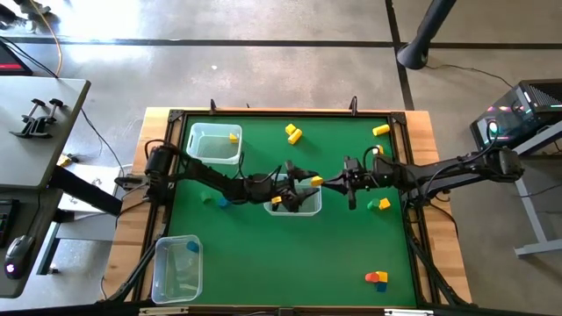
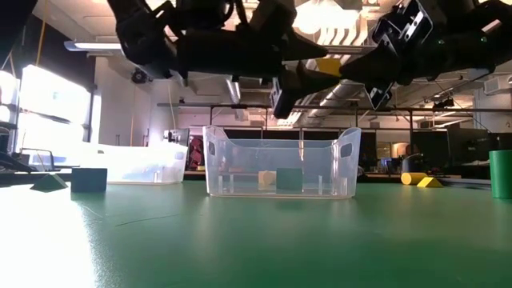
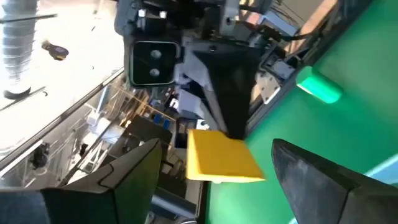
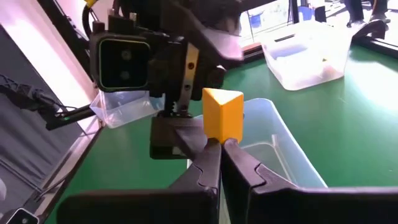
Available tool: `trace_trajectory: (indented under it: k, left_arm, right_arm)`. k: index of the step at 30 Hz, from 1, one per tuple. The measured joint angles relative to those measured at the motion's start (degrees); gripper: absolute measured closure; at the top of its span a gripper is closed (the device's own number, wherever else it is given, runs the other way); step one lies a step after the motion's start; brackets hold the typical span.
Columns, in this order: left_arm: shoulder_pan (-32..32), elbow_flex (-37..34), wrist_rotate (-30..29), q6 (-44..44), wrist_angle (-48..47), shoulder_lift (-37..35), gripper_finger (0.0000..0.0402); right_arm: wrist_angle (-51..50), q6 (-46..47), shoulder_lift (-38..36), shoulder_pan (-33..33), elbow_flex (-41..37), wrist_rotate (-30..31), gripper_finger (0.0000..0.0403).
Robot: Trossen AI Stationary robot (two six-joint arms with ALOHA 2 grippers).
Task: Sort blocks by size
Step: Put the yellow triangular block into the top left transparent bin
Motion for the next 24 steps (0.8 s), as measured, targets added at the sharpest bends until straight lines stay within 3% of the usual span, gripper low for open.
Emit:
trace_trajectory:
  k: [11,24]
  left_arm:
    - [-0.02,1.28,-0.97,-0.13,-1.37,0.69,0.0119]
    - [0.0,1.28,0.21,-2.69,-2.06,0.61,0.0242]
  right_arm:
    - [0.19,-0.04,0.0,0.0,0.0,-0.87,0.0403]
    - [0.12,-0.04,0.02,0.0,0.0,-1.61,0.0403]
